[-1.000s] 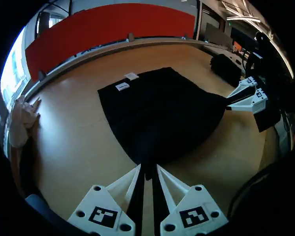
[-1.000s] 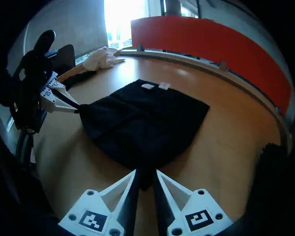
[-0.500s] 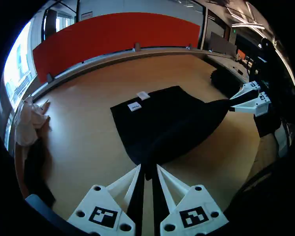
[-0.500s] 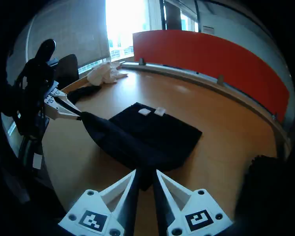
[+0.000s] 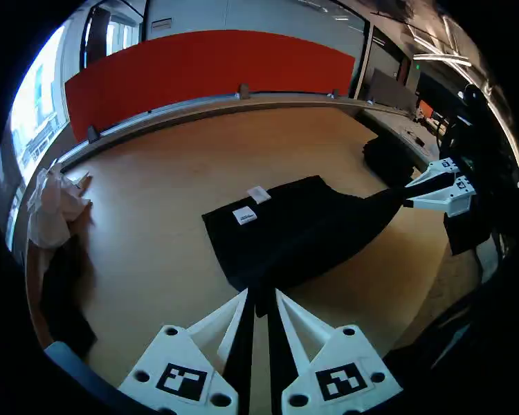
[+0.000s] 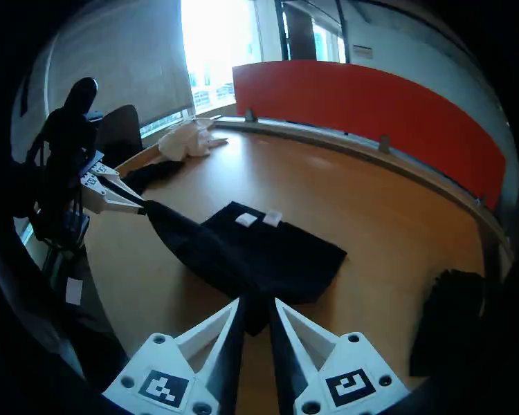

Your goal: Fold towel

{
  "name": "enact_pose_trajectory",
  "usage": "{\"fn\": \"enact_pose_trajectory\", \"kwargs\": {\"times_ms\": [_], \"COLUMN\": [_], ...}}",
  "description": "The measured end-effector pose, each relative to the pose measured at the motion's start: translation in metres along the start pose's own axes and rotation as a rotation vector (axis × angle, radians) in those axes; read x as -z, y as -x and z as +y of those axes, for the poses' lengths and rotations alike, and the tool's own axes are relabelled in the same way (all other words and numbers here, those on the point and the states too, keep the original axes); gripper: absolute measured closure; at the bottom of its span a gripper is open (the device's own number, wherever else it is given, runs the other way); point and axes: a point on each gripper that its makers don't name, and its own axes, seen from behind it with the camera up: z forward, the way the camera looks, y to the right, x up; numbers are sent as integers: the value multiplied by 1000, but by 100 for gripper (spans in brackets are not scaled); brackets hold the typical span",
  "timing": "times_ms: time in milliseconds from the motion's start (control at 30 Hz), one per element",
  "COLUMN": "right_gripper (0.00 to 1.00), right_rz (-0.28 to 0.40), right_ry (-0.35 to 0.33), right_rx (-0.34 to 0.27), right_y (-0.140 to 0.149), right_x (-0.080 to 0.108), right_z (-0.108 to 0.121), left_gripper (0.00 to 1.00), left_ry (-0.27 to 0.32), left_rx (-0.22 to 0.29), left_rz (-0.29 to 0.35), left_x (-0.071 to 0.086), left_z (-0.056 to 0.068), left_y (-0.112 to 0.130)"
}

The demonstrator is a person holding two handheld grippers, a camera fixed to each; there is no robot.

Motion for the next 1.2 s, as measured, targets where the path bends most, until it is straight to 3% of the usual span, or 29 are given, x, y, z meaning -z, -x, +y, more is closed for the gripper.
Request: {"fn": "enact_pose_trajectory", "kwargs": {"times_ms": [367, 667, 900, 1200], "right_gripper": [78, 78, 78, 78], "right_rz": [-13, -30, -68, -102], "right_ry": [-20, -21, -30, -28], "right_rx": [11, 9, 4, -5], "right_y": [-6, -4, -2, -4], "right_x": [17, 17, 7, -21], "right_z": [-8, -8, 0, 24], "left_gripper": [88, 88, 88, 88], "left_ry": [18, 19, 23, 14], "left_rx": [-4, -9, 2, -3], "left_rz": [-1, 2, 2, -1], "left_x": [15, 14, -1, -37], "left_z": [7, 8, 4, -13], "left_y": [-6, -8, -11, -21]}}
